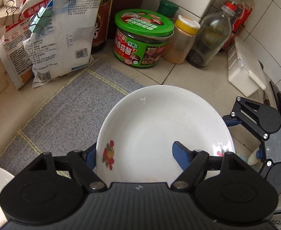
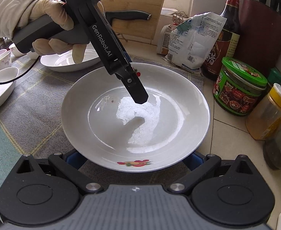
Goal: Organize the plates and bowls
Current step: 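Carry the held white plate with the left tool across the counter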
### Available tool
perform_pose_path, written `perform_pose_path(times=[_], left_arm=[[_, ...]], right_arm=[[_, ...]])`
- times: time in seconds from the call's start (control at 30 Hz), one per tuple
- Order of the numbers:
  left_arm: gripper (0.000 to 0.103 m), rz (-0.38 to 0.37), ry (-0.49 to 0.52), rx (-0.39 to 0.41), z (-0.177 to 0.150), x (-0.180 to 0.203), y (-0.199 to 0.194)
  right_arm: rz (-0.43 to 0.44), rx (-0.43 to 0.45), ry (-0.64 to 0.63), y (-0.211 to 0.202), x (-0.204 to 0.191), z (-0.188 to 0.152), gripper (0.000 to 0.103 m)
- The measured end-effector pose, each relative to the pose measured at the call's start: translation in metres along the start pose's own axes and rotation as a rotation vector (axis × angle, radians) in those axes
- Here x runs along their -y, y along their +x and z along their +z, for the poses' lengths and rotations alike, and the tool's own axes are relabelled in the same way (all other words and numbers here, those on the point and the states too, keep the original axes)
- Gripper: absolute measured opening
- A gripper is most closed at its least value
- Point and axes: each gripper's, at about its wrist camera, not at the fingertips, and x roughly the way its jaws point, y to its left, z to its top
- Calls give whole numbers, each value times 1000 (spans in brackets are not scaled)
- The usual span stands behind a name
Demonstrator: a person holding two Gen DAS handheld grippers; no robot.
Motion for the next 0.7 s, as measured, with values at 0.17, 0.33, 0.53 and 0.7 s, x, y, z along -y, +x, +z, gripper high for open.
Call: perform_pose_path(times=[0.17, 0.33, 0.53, 0.7], left_arm=[[77, -2, -5, -5, 3, -2, 8], [77, -7, 1, -8, 5, -3, 11], [77, -5, 16, -4, 5, -1, 11], [80, 11, 30, 15, 4, 0, 6]], right_arm=[[-2, -10, 1, 5, 4, 0, 103], [-3, -14, 11, 8, 8, -1, 103], [-13, -19, 11, 8, 7, -2, 103], [-20, -18, 12, 7, 7, -2, 103]])
